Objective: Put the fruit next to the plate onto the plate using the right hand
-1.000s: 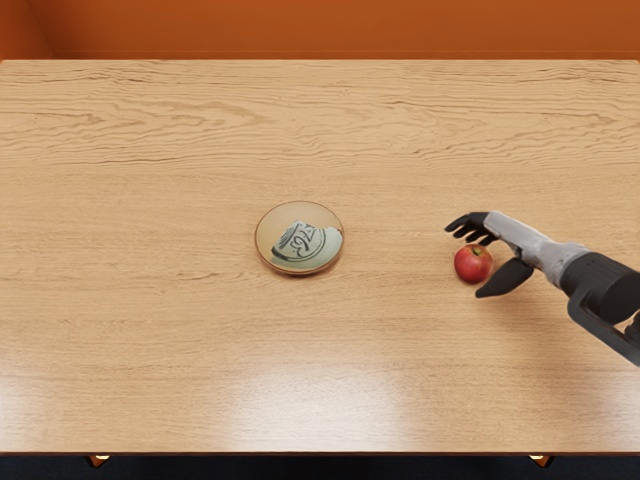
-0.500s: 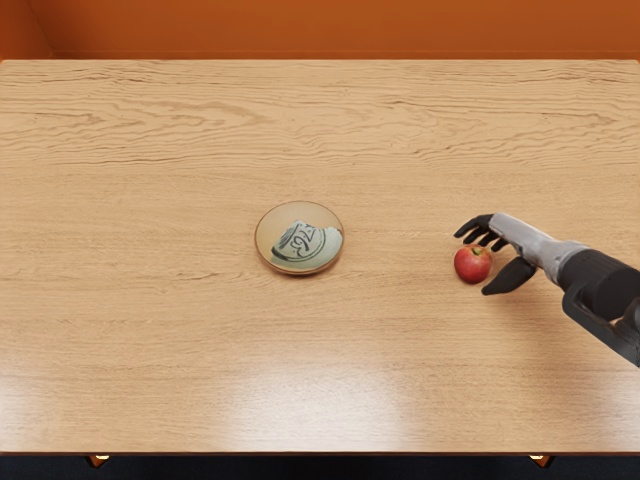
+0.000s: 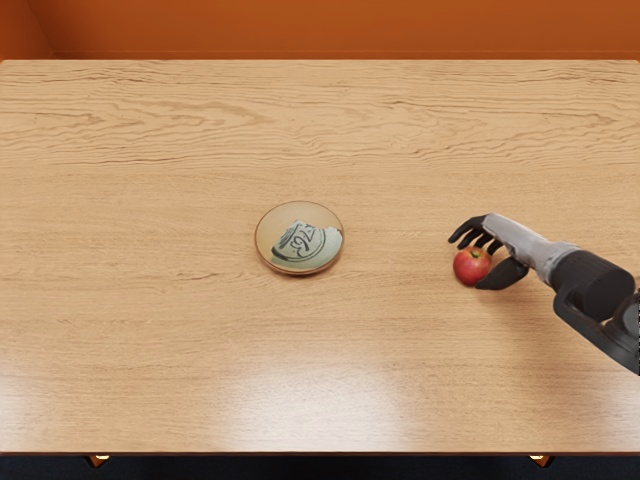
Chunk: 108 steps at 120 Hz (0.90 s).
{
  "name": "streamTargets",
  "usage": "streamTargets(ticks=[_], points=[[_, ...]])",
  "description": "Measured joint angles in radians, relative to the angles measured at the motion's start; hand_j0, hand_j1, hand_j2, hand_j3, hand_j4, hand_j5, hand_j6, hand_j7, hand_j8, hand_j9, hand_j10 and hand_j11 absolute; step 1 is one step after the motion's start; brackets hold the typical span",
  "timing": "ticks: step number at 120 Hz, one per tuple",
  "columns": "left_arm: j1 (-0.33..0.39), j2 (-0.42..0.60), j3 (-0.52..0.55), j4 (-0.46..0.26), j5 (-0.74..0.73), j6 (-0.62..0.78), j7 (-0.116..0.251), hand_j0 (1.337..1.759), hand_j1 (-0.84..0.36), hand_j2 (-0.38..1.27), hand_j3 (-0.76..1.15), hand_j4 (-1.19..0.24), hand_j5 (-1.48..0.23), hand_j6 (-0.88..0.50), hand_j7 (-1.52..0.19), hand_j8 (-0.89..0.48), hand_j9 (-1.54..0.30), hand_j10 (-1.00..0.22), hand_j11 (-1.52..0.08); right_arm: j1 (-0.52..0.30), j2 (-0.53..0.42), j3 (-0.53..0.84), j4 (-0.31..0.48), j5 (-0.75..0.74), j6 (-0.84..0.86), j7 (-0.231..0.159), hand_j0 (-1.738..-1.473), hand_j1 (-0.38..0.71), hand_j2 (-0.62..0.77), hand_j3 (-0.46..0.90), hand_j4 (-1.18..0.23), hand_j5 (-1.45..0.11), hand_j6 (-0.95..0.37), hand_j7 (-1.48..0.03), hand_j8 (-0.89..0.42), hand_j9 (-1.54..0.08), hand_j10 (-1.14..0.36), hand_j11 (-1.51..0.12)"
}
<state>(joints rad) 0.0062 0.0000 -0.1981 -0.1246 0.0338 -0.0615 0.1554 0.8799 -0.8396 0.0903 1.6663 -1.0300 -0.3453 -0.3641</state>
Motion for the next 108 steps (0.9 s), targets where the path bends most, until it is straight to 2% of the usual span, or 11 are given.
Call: streamTargets(ticks=[9,15,23,45,67,84,108], points=[[0.000,0.000,0.000,0.000,0.000,0.000,0.000,1.658,0.06,0.05,0.00,-0.24,-0.32,-0.24,-0.32,-0.24,-0.32,-0.24,-0.32,-0.002,0.009,-0.002,-0.005,-0.007,-0.009,-0.001,-1.658,0.20,-0.07,0.00,-0.46,-0.57,-0.46,-0.58,-0.45,-0.59,-0.46,-0.58],[0.000,0.000,0.000,0.000,0.000,0.000,0.000,1.658,0.06,0.05,0.00,-0.24,-0.32,-0.24,-0.32,-0.24,-0.32,-0.24,-0.32,-0.003,0.014,-0.006,-0.009,-0.014,-0.016,-0.001,-1.657,0.22,-0.01,0.00,-0.47,-0.58,-0.47,-0.59,-0.47,-0.60,-0.46,-0.60],[0.000,0.000,0.000,0.000,0.000,0.000,0.000,1.658,0.06,0.05,0.00,-0.24,-0.32,-0.24,-0.32,-0.24,-0.32,-0.24,-0.32,-0.002,0.020,-0.011,-0.013,-0.018,-0.023,-0.002,-1.656,0.23,0.05,0.00,-0.47,-0.60,-0.47,-0.60,-0.42,-0.62,-0.46,-0.62],[0.000,0.000,0.000,0.000,0.000,0.000,0.000,1.658,0.06,0.05,0.00,-0.24,-0.32,-0.24,-0.32,-0.24,-0.32,-0.24,-0.32,0.003,0.020,-0.014,-0.015,-0.020,-0.029,-0.017,-1.654,0.23,0.07,0.00,-0.52,-0.70,-0.48,-0.69,-0.42,-0.71,-0.51,-0.71],[0.000,0.000,0.000,-0.001,0.000,0.000,0.000,1.658,0.06,0.05,0.00,-0.24,-0.32,-0.24,-0.32,-0.24,-0.32,-0.24,-0.32,0.006,0.015,-0.009,-0.016,-0.021,-0.025,-0.026,-1.653,0.24,0.23,0.00,-0.62,-0.81,-0.51,-0.81,-0.43,-0.82,-0.60,-0.81],[0.000,0.000,0.000,0.000,0.000,0.000,0.000,1.658,0.06,0.05,0.00,-0.24,-0.32,-0.24,-0.32,-0.24,-0.32,-0.24,-0.32,0.012,0.009,-0.007,-0.016,-0.014,-0.019,-0.027,-1.654,0.24,0.38,0.00,-0.69,-0.89,-0.56,-0.89,-0.50,-0.90,-0.65,-0.89],[0.000,0.000,0.000,0.000,0.000,0.000,0.000,1.658,0.06,0.05,0.00,-0.24,-0.32,-0.24,-0.32,-0.24,-0.32,-0.24,-0.32,0.021,-0.016,0.032,-0.016,0.019,0.052,-0.027,-1.655,0.22,0.39,0.00,-0.71,-0.96,-0.55,-0.94,-0.47,-0.97,-0.63,-0.97]])
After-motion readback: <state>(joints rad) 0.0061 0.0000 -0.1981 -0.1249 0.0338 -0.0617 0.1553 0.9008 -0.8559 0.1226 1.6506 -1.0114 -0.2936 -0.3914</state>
